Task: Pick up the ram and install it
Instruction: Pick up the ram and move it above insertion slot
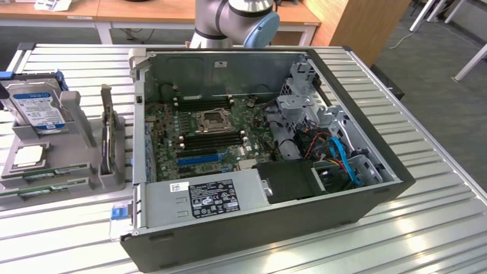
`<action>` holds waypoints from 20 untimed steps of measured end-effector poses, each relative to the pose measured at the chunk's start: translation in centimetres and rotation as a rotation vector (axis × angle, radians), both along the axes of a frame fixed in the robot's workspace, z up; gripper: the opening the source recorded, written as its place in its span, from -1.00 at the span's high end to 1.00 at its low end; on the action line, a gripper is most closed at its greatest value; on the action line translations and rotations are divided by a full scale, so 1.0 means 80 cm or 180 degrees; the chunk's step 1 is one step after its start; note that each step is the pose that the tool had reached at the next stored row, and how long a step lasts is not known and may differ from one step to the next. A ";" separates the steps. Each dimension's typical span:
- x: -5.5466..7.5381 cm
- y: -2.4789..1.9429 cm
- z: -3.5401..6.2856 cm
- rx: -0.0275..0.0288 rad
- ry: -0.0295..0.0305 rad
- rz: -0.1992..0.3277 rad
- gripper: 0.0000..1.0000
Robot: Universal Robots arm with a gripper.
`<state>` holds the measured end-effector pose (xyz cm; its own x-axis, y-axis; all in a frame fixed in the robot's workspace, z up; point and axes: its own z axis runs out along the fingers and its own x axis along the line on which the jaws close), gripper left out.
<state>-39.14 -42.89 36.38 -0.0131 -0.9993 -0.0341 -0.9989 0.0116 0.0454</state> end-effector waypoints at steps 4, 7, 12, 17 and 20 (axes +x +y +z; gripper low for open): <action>0.000 -0.0001 -0.003 0.0007 0.0000 0.0000 0.40; 0.000 -0.0002 -0.006 0.0009 0.0000 0.0000 0.40; 0.000 -0.0003 -0.012 0.0009 0.0000 0.0000 0.40; 0.000 -0.0005 -0.019 0.0010 0.0000 0.0000 0.40; 0.000 -0.0006 -0.023 0.0010 0.0000 0.0000 0.40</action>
<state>-39.14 -42.93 34.51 -0.0132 -0.9992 -0.0373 -0.9989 0.0115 0.0454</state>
